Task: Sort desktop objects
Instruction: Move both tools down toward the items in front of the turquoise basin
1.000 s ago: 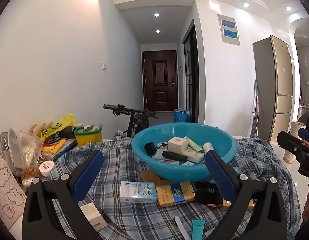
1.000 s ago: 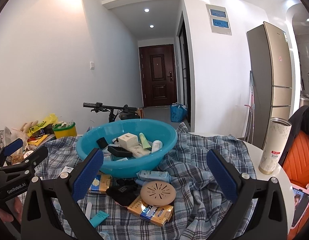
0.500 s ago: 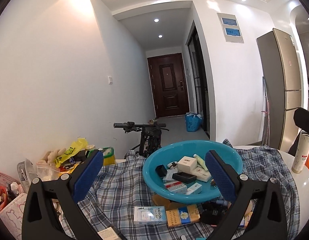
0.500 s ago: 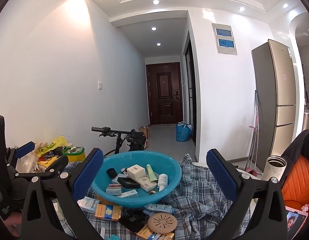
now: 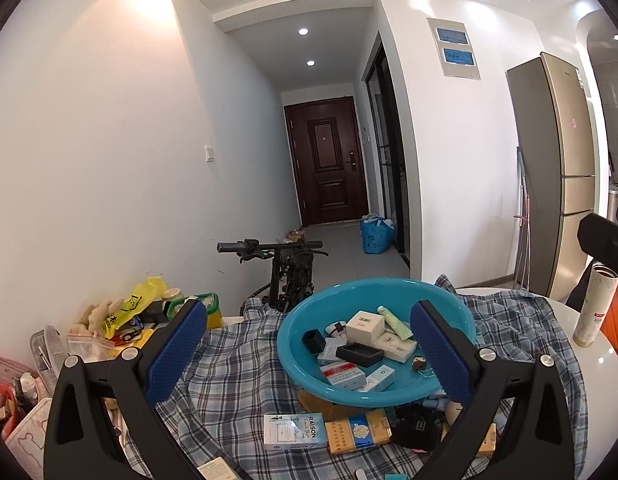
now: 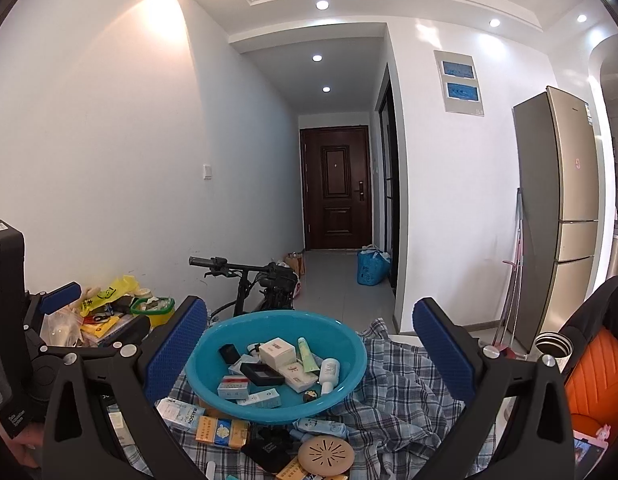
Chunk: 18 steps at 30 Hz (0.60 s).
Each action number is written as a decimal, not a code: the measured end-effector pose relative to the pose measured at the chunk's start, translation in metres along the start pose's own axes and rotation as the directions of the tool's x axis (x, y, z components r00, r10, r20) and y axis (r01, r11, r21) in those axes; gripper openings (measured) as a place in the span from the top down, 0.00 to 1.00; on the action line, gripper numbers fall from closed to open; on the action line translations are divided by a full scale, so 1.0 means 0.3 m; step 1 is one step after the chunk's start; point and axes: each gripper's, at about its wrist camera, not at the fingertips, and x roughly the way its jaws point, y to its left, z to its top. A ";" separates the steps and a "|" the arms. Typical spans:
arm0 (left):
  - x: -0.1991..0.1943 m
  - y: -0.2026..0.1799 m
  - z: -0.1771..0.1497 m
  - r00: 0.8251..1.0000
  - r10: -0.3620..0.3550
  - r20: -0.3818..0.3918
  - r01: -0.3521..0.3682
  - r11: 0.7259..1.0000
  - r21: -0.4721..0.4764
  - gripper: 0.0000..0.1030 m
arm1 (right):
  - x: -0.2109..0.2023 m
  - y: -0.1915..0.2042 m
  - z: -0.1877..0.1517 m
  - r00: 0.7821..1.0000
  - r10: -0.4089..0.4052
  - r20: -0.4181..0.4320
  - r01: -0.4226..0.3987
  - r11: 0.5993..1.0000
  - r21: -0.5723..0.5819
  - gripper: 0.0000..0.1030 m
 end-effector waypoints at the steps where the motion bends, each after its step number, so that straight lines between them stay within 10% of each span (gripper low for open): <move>1: 0.007 -0.005 -0.002 1.000 -0.001 -0.011 0.001 1.000 0.003 0.00 | 0.005 0.004 -0.004 1.000 0.001 -0.014 -0.001 1.000 -0.008 0.00; 18: 0.157 -0.030 -0.148 0.978 -0.028 -0.205 0.030 1.000 0.008 0.00 | 0.115 0.015 -0.134 0.986 0.022 -0.167 -0.023 1.000 -0.001 0.00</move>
